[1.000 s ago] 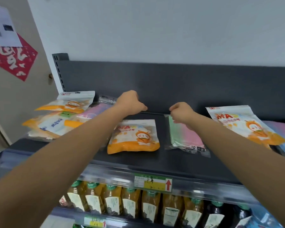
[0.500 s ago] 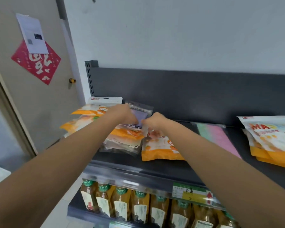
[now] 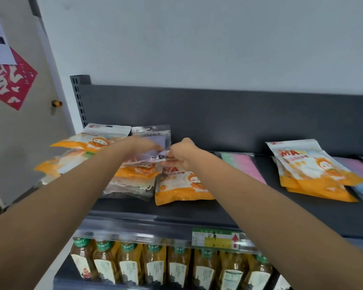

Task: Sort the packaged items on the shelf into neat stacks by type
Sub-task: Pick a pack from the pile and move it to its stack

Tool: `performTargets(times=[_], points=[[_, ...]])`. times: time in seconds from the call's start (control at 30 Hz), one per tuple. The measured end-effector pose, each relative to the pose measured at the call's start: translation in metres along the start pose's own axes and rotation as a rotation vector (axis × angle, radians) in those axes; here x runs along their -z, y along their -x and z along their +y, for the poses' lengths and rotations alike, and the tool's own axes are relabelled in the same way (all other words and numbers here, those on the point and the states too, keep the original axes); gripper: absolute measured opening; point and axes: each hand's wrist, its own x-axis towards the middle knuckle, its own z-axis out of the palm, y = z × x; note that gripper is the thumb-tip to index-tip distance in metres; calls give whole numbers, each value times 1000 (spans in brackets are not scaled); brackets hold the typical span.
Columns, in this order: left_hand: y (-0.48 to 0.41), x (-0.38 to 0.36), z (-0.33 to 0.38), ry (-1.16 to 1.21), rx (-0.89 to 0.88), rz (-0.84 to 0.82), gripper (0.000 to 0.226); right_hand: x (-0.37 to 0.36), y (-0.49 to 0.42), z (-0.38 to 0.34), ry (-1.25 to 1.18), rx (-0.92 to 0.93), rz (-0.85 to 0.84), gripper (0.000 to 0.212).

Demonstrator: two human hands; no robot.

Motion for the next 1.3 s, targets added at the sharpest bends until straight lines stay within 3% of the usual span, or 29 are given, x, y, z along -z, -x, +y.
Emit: performTargets(times=[0.13, 0.27, 0.37, 0.57, 0.83, 0.9, 1.07, 1.13, 1.3], points=[[3, -11, 10, 100, 35, -52, 89, 28, 11, -2, 14, 56, 90, 25], [11, -26, 32, 169, -28, -69, 94, 60, 21, -4, 30, 117, 107, 44], [22, -42, 49, 190, -87, -53, 80, 91, 31, -2, 22, 136, 133, 42], [26, -80, 85, 317, -157, -91, 43, 160, 53, 6, 25, 125, 227, 11], [29, -137, 118, 292, -188, -189, 22, 231, 56, 34, 191, 26, 283, 24], [27, -147, 120, 261, -172, -185, 27, 238, 56, 42, 276, 6, 265, 22], [17, -155, 114, 133, -147, -87, 83, 240, 46, 54, 465, -28, 238, 16], [13, -153, 115, 149, -129, -71, 82, 240, 43, 52, 470, -20, 245, 7], [7, -156, 112, 261, -73, -60, 74, 242, 30, 52, 395, -38, 198, 41]])
